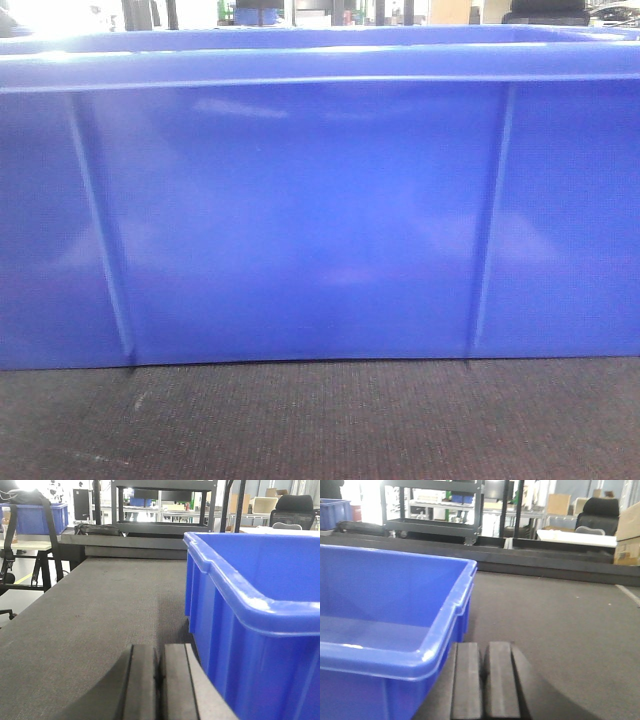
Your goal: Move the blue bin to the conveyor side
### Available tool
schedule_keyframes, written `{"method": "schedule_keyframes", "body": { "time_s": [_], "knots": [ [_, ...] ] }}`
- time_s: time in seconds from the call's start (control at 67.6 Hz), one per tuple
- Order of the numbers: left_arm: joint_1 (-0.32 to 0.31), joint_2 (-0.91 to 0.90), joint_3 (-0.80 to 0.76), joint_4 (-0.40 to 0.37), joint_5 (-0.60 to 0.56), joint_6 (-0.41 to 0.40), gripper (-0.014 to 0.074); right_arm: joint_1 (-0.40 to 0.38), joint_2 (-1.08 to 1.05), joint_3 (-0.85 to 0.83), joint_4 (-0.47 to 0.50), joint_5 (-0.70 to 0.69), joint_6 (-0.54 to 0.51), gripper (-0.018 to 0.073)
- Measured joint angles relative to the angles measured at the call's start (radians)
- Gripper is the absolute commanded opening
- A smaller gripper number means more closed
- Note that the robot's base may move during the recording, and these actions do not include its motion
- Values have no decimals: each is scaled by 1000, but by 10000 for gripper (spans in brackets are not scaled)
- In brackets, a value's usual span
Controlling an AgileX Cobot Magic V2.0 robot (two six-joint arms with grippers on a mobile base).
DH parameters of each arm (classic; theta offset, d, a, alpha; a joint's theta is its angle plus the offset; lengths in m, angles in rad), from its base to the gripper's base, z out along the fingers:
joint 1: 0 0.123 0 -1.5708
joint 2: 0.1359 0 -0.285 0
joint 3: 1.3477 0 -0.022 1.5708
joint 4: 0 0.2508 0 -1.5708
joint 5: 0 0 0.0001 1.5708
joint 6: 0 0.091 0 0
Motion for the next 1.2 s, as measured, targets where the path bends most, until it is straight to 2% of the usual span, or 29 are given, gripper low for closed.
{"method": "schedule_keyframes", "body": {
  "time_s": [0.089, 0.163, 0.34, 0.459, 0.71, 1.199],
  "knots": [
    [0, 0, 0, 0, 0, 0, -17, -62, 0, 65, 75, -62, -53, -76],
    [0, 0, 0, 0, 0, 0, -17, -98, 0, 125, 101, -107, -68, -76],
    [0, 0, 0, 0, 0, 0, -17, -112, 0, 262, 125, -241, -74, -76],
    [0, 0, 0, 0, 0, 0, -17, -112, -1, 285, 147, -303, -76, -76],
    [0, -1, 0, 0, 0, 0, -17, -112, -2, 287, 193, -320, -76, -76],
    [0, -1, 0, 0, 0, 0, -17, -112, -2, 287, 200, -320, -76, -78]
  ]
}}
